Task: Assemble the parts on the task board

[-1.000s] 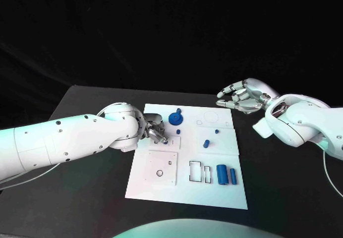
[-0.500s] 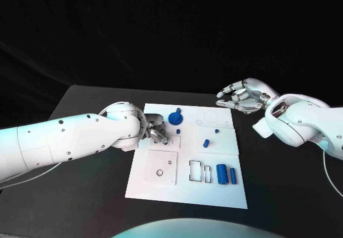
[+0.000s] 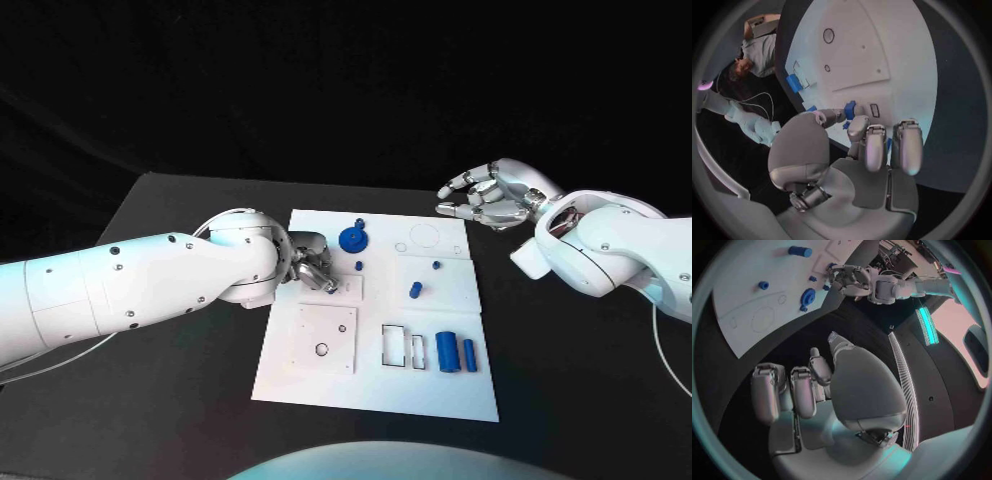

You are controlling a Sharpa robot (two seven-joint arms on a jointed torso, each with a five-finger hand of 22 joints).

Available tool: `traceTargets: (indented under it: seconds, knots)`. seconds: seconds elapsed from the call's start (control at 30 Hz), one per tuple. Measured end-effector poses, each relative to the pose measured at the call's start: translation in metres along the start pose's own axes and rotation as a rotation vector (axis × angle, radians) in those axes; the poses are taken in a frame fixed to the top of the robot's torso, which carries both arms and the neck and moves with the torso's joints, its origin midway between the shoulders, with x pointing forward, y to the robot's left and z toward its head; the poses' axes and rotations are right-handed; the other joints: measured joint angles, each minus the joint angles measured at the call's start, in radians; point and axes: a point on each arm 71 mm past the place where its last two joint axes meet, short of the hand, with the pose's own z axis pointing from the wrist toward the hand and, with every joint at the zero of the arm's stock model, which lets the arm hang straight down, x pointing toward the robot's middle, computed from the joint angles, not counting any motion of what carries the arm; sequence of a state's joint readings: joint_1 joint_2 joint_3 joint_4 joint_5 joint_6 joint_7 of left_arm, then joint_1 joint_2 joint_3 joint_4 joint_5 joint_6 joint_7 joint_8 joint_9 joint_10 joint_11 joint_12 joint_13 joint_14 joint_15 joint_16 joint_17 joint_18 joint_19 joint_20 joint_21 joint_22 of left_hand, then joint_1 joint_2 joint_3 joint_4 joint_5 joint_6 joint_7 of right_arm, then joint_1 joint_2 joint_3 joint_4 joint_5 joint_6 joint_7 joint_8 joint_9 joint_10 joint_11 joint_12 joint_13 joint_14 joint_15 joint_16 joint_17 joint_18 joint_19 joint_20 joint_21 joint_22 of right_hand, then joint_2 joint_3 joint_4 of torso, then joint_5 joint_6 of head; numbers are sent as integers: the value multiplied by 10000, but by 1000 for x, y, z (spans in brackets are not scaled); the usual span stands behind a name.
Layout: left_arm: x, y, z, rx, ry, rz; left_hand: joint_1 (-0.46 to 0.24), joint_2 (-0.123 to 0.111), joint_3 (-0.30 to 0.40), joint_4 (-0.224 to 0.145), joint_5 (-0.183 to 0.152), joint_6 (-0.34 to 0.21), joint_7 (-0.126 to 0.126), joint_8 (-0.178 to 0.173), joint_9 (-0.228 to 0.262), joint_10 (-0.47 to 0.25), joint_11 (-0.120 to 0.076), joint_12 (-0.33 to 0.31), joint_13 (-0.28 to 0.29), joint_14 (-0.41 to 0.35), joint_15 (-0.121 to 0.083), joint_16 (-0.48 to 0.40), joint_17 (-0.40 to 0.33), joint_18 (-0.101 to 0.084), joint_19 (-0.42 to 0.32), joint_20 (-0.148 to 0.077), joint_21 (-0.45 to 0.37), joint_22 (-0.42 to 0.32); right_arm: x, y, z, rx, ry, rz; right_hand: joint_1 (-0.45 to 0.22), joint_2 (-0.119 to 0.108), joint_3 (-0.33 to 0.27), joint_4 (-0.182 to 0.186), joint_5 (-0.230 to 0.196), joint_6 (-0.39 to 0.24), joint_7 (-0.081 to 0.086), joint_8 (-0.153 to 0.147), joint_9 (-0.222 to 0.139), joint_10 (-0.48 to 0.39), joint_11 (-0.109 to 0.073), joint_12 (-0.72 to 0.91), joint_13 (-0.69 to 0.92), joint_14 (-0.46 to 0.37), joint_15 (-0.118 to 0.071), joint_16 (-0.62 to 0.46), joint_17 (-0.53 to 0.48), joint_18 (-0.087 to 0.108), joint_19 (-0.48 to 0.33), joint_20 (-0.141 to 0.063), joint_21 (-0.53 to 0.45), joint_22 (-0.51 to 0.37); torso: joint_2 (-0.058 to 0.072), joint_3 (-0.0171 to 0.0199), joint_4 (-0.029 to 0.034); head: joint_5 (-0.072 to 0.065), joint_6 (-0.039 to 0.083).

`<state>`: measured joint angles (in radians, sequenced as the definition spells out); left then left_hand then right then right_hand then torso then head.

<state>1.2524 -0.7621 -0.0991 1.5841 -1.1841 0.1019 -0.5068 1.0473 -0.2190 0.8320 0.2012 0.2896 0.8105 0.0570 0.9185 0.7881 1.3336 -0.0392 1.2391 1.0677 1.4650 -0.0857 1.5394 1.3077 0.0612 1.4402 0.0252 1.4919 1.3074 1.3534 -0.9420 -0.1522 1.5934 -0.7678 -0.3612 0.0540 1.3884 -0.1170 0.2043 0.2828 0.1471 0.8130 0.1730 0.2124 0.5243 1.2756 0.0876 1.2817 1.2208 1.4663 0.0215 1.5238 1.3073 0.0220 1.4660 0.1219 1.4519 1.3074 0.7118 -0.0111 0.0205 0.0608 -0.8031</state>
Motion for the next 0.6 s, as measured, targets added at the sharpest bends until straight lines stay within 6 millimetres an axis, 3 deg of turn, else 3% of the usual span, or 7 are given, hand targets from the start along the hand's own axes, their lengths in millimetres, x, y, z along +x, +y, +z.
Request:
traceTargets:
  seconds: [0.5, 0.6]
  knots:
    - [-3, 7, -12, 39, -871, -983, -48, 28, 0, 0, 33, 0, 1, -2, 2, 1, -1, 48, 58, 0, 1, 35, -1, 1, 61, -16, 0, -1, -1, -1, -1, 26, -24, -6, -42, 42, 0, 0, 0, 0, 0, 0, -1, 0, 0, 0, 0, 0, 0, 0, 0, 1, 0, 0, 0, 7, -2, 7, 13, -12, -6]
    - [0, 9, -14, 57, -1095, -1219, -48, 29, 0, 0, 34, 0, 0, 3, 2, 36, -35, 97, 80, 0, 1, 40, -1, -159, 76, -1, 37, -1, -1, -1, -1, 29, -27, -7, -42, 42, 0, 0, 0, 0, 0, 0, -1, 0, 0, 0, 0, 0, 0, 0, 0, 2, 0, 0, 1, 7, -3, 12, 16, -5, -12]
